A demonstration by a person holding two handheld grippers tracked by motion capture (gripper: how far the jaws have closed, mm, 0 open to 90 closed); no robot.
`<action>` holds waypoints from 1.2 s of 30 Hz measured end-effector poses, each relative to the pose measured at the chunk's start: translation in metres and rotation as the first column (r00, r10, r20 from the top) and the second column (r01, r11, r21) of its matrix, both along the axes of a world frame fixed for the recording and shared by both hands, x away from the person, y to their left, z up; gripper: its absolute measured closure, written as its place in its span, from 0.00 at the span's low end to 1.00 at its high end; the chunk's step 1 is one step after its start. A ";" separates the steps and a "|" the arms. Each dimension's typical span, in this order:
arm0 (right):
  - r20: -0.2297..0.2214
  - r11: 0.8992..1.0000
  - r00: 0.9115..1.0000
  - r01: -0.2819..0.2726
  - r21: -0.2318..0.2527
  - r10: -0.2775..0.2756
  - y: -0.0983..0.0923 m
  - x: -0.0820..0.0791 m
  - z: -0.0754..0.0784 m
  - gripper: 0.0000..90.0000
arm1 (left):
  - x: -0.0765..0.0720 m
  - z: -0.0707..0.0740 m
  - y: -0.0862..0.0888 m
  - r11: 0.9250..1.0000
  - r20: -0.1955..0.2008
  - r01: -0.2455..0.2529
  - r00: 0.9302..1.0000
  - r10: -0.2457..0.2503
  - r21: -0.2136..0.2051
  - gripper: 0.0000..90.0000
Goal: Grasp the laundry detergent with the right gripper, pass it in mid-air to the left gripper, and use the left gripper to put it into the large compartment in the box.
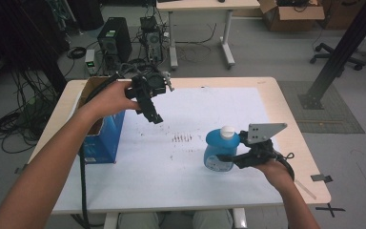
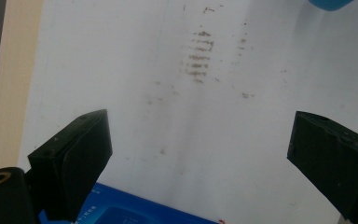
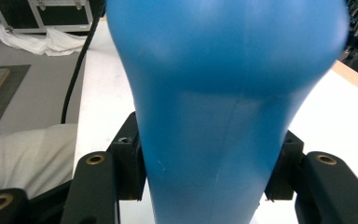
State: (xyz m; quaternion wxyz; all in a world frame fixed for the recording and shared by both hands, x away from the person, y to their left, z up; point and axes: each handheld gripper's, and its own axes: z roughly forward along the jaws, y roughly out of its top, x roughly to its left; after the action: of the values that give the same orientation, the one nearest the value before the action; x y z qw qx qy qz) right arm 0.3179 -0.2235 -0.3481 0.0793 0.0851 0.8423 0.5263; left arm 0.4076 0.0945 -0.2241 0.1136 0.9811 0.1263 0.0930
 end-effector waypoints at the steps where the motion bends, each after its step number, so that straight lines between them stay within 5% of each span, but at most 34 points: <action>1: -0.001 1.000 1.000 -0.001 -0.001 0.001 0.001 0.000 0.002 0.49 | -0.001 0.001 0.000 1.000 0.001 0.004 1.000 -0.004 0.001 0.08; 12: -0.002 1.000 1.000 -0.023 -0.014 0.023 0.011 -0.002 0.021 0.49 | -0.026 0.012 -0.004 0.999 -0.006 0.033 0.999 -0.033 0.010 0.08; 36: -0.018 0.993 0.994 -0.107 -0.043 0.106 0.043 -0.006 0.030 0.49 | -0.076 0.036 -0.016 0.991 -0.011 0.132 0.991 -0.132 0.019 0.08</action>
State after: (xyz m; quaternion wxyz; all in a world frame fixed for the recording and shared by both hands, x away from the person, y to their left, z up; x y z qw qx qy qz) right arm 0.3122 -0.1804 -0.3176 0.0462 0.0425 0.8577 0.5103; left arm 0.3311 0.0782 -0.1883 0.1093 0.9888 0.0606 0.0815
